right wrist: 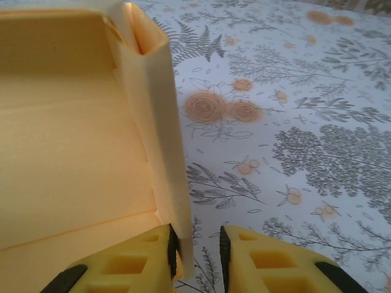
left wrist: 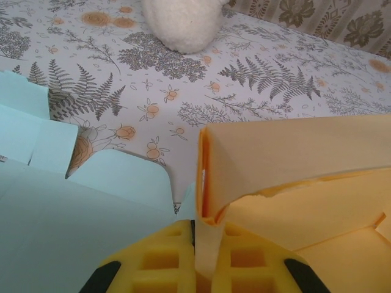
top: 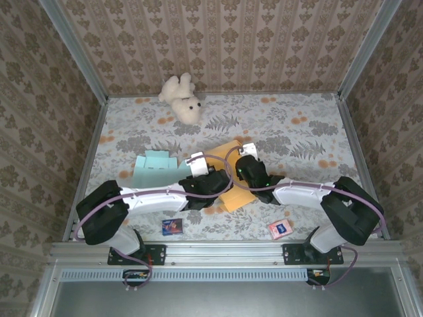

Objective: Fold the paper box

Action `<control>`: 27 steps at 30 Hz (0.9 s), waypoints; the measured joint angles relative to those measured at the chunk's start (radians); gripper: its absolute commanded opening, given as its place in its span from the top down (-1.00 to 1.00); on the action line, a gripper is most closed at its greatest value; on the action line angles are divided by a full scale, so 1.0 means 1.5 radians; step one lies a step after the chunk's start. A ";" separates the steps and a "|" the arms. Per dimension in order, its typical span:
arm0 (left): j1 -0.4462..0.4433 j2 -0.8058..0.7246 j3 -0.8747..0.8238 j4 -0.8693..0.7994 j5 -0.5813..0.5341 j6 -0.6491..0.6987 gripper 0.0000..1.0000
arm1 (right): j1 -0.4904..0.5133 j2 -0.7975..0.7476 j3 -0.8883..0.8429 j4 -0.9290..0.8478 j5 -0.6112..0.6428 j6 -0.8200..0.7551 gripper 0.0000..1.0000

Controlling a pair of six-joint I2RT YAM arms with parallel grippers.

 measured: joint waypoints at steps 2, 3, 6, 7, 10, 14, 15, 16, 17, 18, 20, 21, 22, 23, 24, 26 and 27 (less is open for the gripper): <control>0.000 0.009 0.009 0.005 0.004 0.000 1.00 | 0.002 -0.005 0.000 -0.008 0.019 0.005 0.52; 0.000 0.013 0.013 0.006 0.006 0.000 1.00 | 0.002 -0.009 -0.001 -0.010 0.028 0.008 0.52; 0.002 0.019 0.017 0.008 0.005 -0.005 1.00 | 0.001 -0.029 -0.007 -0.015 0.045 0.010 0.49; 0.005 0.019 0.016 0.003 0.000 -0.005 1.00 | -0.001 -0.038 -0.013 -0.015 0.047 0.010 0.45; 0.017 0.019 0.016 -0.001 -0.006 -0.005 1.00 | -0.012 -0.067 -0.038 -0.016 0.026 0.012 0.25; 0.029 0.019 0.013 0.014 -0.004 -0.002 1.00 | -0.014 -0.122 -0.051 -0.028 -0.030 0.018 0.11; 0.033 0.019 0.012 0.020 -0.004 0.001 1.00 | -0.014 -0.144 -0.053 -0.033 -0.045 0.021 0.10; 0.037 0.019 0.010 0.025 -0.004 0.003 1.00 | -0.014 -0.167 -0.056 -0.039 -0.057 0.025 0.07; 0.039 0.019 0.008 0.028 -0.004 0.006 1.00 | -0.014 -0.191 -0.060 -0.045 -0.067 0.027 0.06; 0.043 0.019 0.006 0.033 -0.003 0.011 1.00 | -0.014 -0.217 -0.066 -0.051 -0.076 0.030 0.04; 0.047 0.019 0.001 0.042 -0.001 0.019 1.00 | -0.014 -0.270 -0.077 -0.063 -0.093 0.033 -0.02; 0.048 0.019 -0.002 0.048 0.000 0.025 1.00 | -0.014 -0.298 -0.081 -0.073 -0.102 0.035 -0.07; 0.048 0.019 -0.006 0.057 0.001 0.033 1.00 | -0.014 -0.322 -0.085 -0.083 -0.109 0.037 -0.10; 0.048 0.019 -0.011 0.069 0.003 0.043 1.00 | -0.014 -0.344 -0.086 -0.094 -0.117 0.039 -0.11; 0.048 0.019 -0.017 0.083 0.006 0.056 1.00 | -0.014 -0.360 -0.087 -0.102 -0.121 0.041 -0.11; 0.048 0.019 -0.034 0.121 0.014 0.090 1.00 | -0.015 -0.388 -0.087 -0.121 -0.131 0.043 -0.11; 0.049 0.019 -0.043 0.141 0.019 0.108 1.00 | -0.016 -0.395 -0.087 -0.127 -0.135 0.043 -0.13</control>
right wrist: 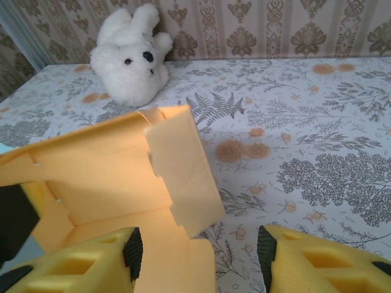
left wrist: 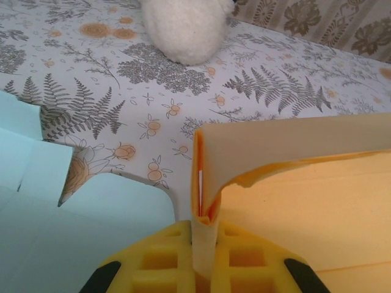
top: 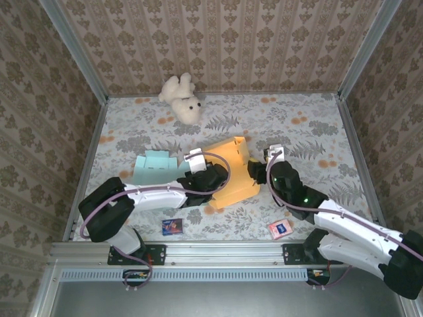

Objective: Fold the paper box

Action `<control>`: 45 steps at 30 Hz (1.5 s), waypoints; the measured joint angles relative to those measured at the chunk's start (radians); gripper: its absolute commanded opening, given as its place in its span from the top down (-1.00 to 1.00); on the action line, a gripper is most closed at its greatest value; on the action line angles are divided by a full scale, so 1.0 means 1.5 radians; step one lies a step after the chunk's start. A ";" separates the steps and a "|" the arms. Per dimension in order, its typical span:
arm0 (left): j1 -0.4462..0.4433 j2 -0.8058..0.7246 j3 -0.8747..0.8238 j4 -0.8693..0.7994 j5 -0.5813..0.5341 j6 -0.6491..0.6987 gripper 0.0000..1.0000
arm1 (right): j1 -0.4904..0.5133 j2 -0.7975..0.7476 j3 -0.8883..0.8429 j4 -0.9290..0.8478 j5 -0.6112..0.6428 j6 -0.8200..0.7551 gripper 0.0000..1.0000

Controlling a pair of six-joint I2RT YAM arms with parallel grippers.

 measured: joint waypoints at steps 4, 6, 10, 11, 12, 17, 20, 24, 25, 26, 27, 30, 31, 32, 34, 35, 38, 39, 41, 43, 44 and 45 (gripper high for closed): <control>0.003 -0.001 -0.035 0.089 0.035 0.091 1.00 | -0.022 -0.006 -0.007 -0.003 -0.037 -0.002 -0.11; 0.006 -0.006 -0.049 0.125 0.055 0.132 1.00 | -0.045 -0.006 -0.018 0.004 -0.073 -0.008 -0.07; 0.014 -0.031 -0.079 0.186 0.093 0.203 1.00 | -0.105 0.003 -0.053 0.045 -0.166 -0.015 -0.02; 0.019 -0.038 -0.087 0.200 0.103 0.217 1.00 | -0.119 0.005 -0.065 0.056 -0.191 -0.016 -0.01; 0.023 -0.045 -0.095 0.211 0.113 0.229 1.00 | -0.127 0.006 -0.072 0.065 -0.208 -0.016 0.00; 0.053 -0.070 -0.132 0.261 0.164 0.271 1.00 | -0.141 0.034 -0.104 0.125 -0.292 -0.019 0.03; 0.063 -0.075 -0.154 0.292 0.194 0.293 1.00 | -0.141 0.066 -0.105 0.156 -0.332 -0.024 0.06; 0.063 -0.085 -0.180 0.324 0.225 0.319 1.00 | -0.141 0.095 -0.105 0.183 -0.363 -0.031 0.08; 0.063 -0.087 -0.183 0.330 0.229 0.325 1.00 | -0.141 0.096 -0.105 0.186 -0.367 -0.031 0.07; 0.063 -0.089 -0.184 0.335 0.229 0.330 1.00 | -0.141 0.096 -0.105 0.187 -0.369 -0.032 0.05; 0.063 -0.089 -0.184 0.341 0.230 0.338 1.00 | -0.141 0.096 -0.105 0.190 -0.369 -0.032 0.02; 0.063 -0.086 -0.184 0.370 0.227 0.364 1.00 | -0.141 0.089 -0.105 0.188 -0.366 -0.031 -0.03; 0.063 -0.080 -0.184 0.390 0.225 0.374 1.00 | -0.141 0.081 -0.105 0.184 -0.363 -0.030 -0.03; 0.063 -0.069 -0.185 0.413 0.224 0.383 1.00 | -0.141 0.073 -0.105 0.180 -0.359 -0.029 -0.03; 0.063 -0.034 -0.193 0.480 0.224 0.407 1.00 | -0.141 0.050 -0.103 0.160 -0.344 -0.025 -0.03; 0.063 -0.016 -0.197 0.508 0.225 0.417 1.00 | -0.141 0.040 -0.100 0.150 -0.337 -0.021 -0.03; 0.061 0.058 -0.216 0.613 0.237 0.460 1.00 | -0.141 0.013 -0.089 0.119 -0.308 -0.007 -0.05; 0.057 0.086 -0.218 0.647 0.240 0.475 1.00 | -0.141 0.004 -0.086 0.110 -0.296 -0.001 -0.05; 0.046 0.131 -0.216 0.692 0.244 0.509 1.00 | -0.140 -0.012 -0.084 0.092 -0.271 0.010 -0.05; 0.028 0.170 -0.203 0.722 0.246 0.546 1.00 | -0.140 -0.022 -0.084 0.073 -0.245 0.019 -0.03; 0.021 0.182 -0.195 0.733 0.247 0.559 1.00 | -0.139 -0.023 -0.084 0.066 -0.234 0.022 -0.02; 0.012 0.195 -0.183 0.745 0.252 0.575 1.00 | -0.139 -0.024 -0.084 0.056 -0.221 0.025 -0.01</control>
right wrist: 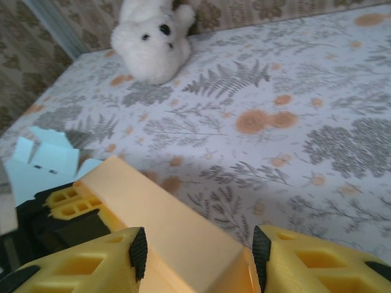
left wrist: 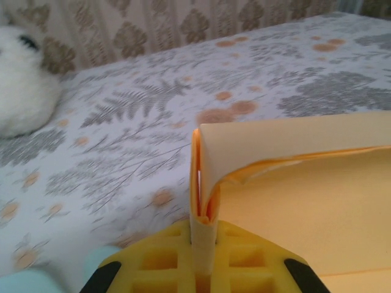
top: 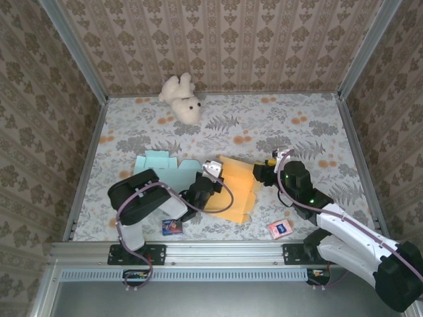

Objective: Fold the paper box

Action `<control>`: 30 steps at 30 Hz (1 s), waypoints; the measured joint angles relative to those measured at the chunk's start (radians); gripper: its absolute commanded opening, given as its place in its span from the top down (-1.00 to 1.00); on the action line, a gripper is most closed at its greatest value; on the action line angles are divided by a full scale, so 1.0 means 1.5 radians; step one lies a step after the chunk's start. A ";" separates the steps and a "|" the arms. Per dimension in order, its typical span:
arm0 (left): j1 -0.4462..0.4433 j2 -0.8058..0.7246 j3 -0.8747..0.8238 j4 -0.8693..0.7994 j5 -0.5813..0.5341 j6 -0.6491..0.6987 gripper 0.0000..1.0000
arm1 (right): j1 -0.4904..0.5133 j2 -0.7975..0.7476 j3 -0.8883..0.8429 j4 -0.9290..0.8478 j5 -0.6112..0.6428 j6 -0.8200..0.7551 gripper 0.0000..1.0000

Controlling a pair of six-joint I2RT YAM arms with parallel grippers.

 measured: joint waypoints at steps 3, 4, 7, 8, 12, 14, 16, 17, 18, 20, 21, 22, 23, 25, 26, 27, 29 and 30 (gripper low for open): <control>-0.016 0.021 0.027 0.024 0.013 0.034 1.00 | 0.000 0.006 0.002 -0.025 0.031 0.004 0.00; -0.020 0.027 0.034 0.030 0.018 0.043 1.00 | 0.000 0.013 0.004 -0.031 0.039 0.005 0.01; -0.023 0.041 0.044 0.045 0.023 0.057 1.00 | 0.000 0.040 0.010 -0.044 0.059 0.008 0.02; -0.023 0.045 0.044 0.047 0.024 0.061 1.00 | 0.000 0.048 0.012 -0.047 0.064 0.010 0.02; -0.021 0.063 0.046 0.057 0.025 0.064 1.00 | 0.003 0.088 0.013 -0.049 0.085 0.011 0.03; -0.019 0.068 0.048 0.058 0.027 0.063 1.00 | 0.004 0.108 0.014 -0.045 0.092 0.011 0.03; -0.013 0.075 0.049 0.061 0.033 0.062 1.00 | 0.010 0.127 0.026 -0.039 0.107 0.010 0.03; -0.010 0.078 0.050 0.062 0.036 0.061 1.00 | 0.014 0.135 0.031 -0.039 0.113 0.009 0.03; -0.007 0.082 0.053 0.063 0.039 0.061 1.00 | 0.019 0.144 0.035 -0.038 0.122 0.006 0.03; -0.003 0.087 0.055 0.063 0.042 0.060 1.00 | 0.026 0.155 0.042 -0.038 0.137 0.001 0.03; -0.002 0.089 0.056 0.063 0.043 0.060 1.00 | 0.029 0.158 0.045 -0.038 0.145 -0.003 0.03; -0.002 0.090 0.057 0.063 0.044 0.060 1.00 | 0.034 0.160 0.046 -0.039 0.153 -0.004 0.03; -0.002 0.090 0.057 0.065 0.044 0.060 1.00 | 0.037 0.160 0.047 -0.040 0.158 -0.006 0.03; -0.002 0.092 0.058 0.067 0.045 0.060 1.00 | 0.045 0.159 0.048 -0.042 0.170 -0.008 0.02; -0.002 0.092 0.058 0.068 0.045 0.060 1.00 | 0.049 0.157 0.048 -0.045 0.174 -0.009 0.02; -0.002 0.092 0.058 0.069 0.045 0.060 1.00 | 0.053 0.152 0.048 -0.049 0.179 -0.010 0.01; -0.002 0.092 0.058 0.073 0.044 0.061 1.00 | 0.059 0.136 0.048 -0.060 0.184 -0.010 0.01; -0.003 0.092 0.058 0.073 0.044 0.061 1.00 | 0.062 0.124 0.048 -0.065 0.186 -0.010 0.02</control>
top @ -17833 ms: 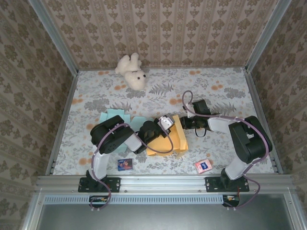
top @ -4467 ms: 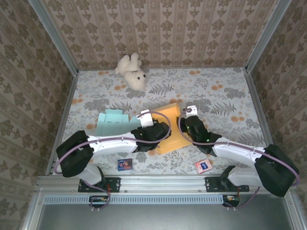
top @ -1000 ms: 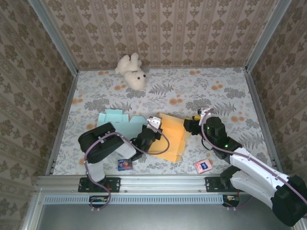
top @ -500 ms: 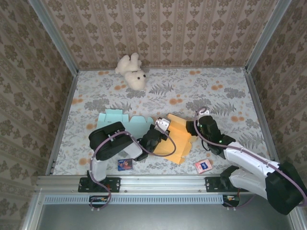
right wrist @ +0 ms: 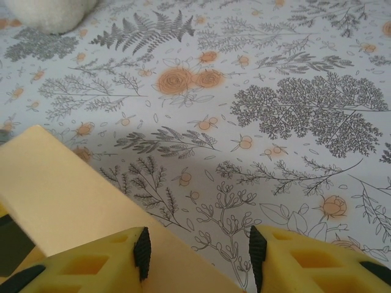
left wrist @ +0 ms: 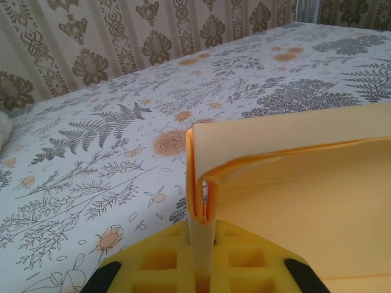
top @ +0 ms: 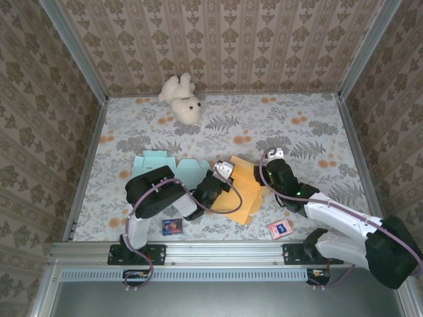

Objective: Fold the paper box

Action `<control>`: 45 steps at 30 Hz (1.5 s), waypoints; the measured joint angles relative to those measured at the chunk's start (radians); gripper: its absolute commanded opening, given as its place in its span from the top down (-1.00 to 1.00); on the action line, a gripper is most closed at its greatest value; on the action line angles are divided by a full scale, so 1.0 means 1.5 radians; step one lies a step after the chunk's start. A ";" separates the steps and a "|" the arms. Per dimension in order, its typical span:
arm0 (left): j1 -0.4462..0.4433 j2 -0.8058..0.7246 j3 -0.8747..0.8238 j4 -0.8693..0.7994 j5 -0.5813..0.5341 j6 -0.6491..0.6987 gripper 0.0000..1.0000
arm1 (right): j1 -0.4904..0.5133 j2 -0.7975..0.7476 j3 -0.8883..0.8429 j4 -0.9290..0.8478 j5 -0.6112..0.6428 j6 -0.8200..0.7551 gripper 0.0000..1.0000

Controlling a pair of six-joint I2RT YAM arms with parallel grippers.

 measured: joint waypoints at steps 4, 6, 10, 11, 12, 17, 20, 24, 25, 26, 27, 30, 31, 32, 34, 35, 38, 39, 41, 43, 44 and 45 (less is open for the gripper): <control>-0.003 -0.001 -0.001 0.000 -0.012 0.000 1.00 | 0.012 -0.052 0.002 -0.020 0.003 0.001 0.03; -0.004 -0.003 -0.001 0.000 -0.017 0.000 1.00 | 0.017 -0.071 0.007 -0.031 0.003 0.003 0.05; -0.005 -0.003 -0.003 0.000 -0.027 0.000 1.00 | 0.026 -0.082 0.014 -0.038 0.002 0.011 0.10; -0.005 -0.003 -0.004 0.001 -0.031 0.000 1.00 | 0.028 -0.082 0.014 -0.041 0.001 0.012 0.11; -0.005 -0.003 -0.006 0.002 -0.034 0.000 1.00 | 0.029 -0.082 0.014 -0.045 -0.002 0.016 0.11; -0.006 -0.003 -0.011 0.005 -0.041 -0.003 1.00 | 0.032 -0.066 0.014 -0.044 -0.022 0.031 0.11; -0.008 -0.003 -0.011 0.005 -0.044 -0.005 1.00 | 0.032 -0.047 0.014 -0.042 -0.033 0.036 0.11; -0.009 -0.003 -0.011 0.005 -0.047 -0.005 1.00 | 0.032 -0.008 0.014 -0.033 -0.036 0.039 0.11; -0.009 -0.003 -0.011 0.005 -0.047 -0.005 1.00 | 0.032 0.005 0.014 -0.030 -0.036 0.039 0.11; -0.009 -0.003 -0.011 0.005 -0.049 -0.005 1.00 | 0.032 0.014 0.014 -0.027 -0.036 0.038 0.11; -0.009 -0.003 -0.011 0.004 -0.052 -0.005 1.00 | 0.032 0.022 0.015 -0.020 -0.035 0.038 0.11; -0.008 -0.003 -0.011 0.004 -0.064 -0.005 1.00 | 0.032 0.030 0.020 -0.008 -0.035 0.041 0.10; -0.008 -0.003 -0.011 0.004 -0.065 -0.005 1.00 | 0.032 0.030 0.020 -0.008 -0.036 0.041 0.10; -0.009 -0.003 -0.011 0.005 -0.067 -0.005 1.00 | 0.032 0.029 0.020 -0.008 -0.036 0.043 0.08; -0.009 -0.003 -0.011 0.005 -0.070 -0.005 1.00 | 0.033 0.022 0.020 -0.012 -0.036 0.043 0.05; -0.009 -0.003 -0.011 0.005 -0.071 -0.005 1.00 | 0.034 0.015 0.020 -0.018 -0.036 0.044 0.04; -0.009 -0.004 -0.011 0.005 -0.078 -0.005 1.00 | 0.038 -0.034 0.020 -0.046 -0.035 0.044 -0.01; -0.008 -0.004 -0.012 0.005 -0.080 -0.007 1.00 | 0.040 -0.055 0.019 -0.054 -0.032 0.044 -0.04; -0.007 -0.009 -0.018 0.005 -0.081 -0.014 1.00 | 0.041 -0.101 0.008 -0.058 -0.021 0.045 -0.06; -0.001 -0.020 -0.030 0.004 -0.079 -0.024 1.00 | 0.040 -0.160 -0.026 -0.059 0.000 0.050 -0.07; 0.004 -0.026 -0.036 0.004 -0.079 -0.029 1.00 | 0.039 -0.181 -0.044 -0.060 0.009 0.055 -0.07; 0.010 -0.035 -0.042 0.002 -0.079 -0.035 1.00 | 0.036 -0.203 -0.067 -0.061 0.020 0.060 -0.07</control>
